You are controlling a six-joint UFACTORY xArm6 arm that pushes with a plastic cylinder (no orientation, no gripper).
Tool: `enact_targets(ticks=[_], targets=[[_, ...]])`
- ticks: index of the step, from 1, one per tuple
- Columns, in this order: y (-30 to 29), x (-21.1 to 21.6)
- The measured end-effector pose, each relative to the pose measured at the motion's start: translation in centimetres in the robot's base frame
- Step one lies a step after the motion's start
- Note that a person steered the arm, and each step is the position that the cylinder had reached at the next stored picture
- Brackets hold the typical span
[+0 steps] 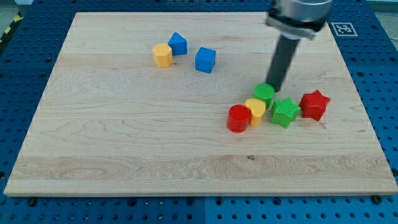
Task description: Push red star closer to the green circle
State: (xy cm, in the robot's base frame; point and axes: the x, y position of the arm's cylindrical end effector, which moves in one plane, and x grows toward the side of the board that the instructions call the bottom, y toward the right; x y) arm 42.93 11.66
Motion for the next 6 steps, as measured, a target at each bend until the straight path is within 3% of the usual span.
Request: enact_targets(ticks=[1,2,3,4,6], targets=[[6.4,-2.9],[17.9,-3.3],[22.7,2.8],[18.3,5.8],[4.9,4.5]])
